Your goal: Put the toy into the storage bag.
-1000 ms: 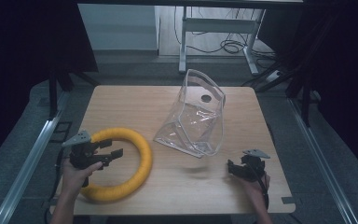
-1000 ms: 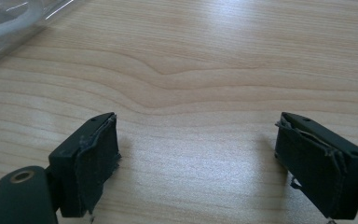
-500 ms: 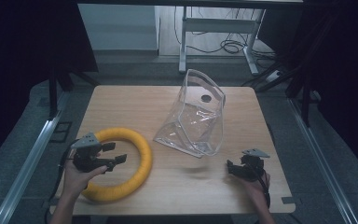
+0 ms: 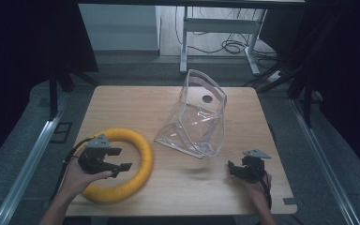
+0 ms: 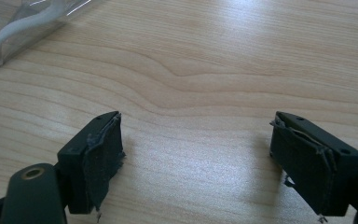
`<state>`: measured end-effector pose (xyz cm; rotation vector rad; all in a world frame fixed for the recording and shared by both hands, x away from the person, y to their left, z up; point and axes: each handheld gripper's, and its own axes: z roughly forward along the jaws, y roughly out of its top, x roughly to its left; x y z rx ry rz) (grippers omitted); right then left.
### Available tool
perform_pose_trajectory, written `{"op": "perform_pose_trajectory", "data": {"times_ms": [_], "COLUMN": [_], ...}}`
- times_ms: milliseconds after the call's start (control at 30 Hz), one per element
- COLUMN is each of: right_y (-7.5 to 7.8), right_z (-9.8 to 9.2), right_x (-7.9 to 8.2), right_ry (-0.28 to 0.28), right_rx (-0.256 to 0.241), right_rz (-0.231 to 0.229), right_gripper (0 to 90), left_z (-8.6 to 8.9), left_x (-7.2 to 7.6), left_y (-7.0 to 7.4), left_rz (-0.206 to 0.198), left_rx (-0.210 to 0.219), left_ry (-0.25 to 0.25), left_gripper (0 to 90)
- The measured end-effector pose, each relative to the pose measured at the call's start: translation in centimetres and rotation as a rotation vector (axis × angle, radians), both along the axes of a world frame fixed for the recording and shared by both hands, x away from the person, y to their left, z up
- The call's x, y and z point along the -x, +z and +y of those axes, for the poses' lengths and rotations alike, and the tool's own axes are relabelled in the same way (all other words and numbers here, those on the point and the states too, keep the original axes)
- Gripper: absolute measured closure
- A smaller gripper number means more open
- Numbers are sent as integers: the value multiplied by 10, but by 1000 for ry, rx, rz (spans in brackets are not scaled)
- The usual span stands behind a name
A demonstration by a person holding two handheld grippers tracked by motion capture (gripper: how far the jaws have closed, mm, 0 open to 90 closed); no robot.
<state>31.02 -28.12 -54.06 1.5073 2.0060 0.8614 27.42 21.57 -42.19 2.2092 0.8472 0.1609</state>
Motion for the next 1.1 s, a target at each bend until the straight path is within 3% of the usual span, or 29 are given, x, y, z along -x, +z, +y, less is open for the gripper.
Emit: {"op": "perform_pose_trajectory", "data": {"times_ms": [233, 400, 500, 533, 667, 767, 867, 1100], "right_y": [0, 0, 0, 0, 0, 0, 0, 0], "right_z": [0, 0, 0, 0, 0, 0, 0, 0], "right_x": [0, 0, 0, 0, 0, 0, 0, 0], "right_ry": [-1, -1, -2, -4, -5, -5, -5, -5], "right_rx": [0, 1, 1, 0, 1, 1, 1, 0], "right_rz": [0, 0, -1, -2, -2, -2, -3, -2], "right_gripper": [173, 175, 177, 179, 181, 181, 182, 183], "left_z": [-5, -7, -12, -15, -22, -29, -34, -40], "left_x": [7, 11, 14, 15, 16, 15, 13, 7], "left_y": [-11, -19, -28, -35, -44, -52, -60, -76], "left_rz": [70, 110, 139, 150, 178, 204, 227, 268], "left_rx": [-99, -144, -206, -246, -290, -358, -401, -450], "left_ry": [-67, -104, -136, -151, -179, -207, -201, -170], "left_gripper": [268, 281, 281, 283, 281, 279, 278, 303]}}
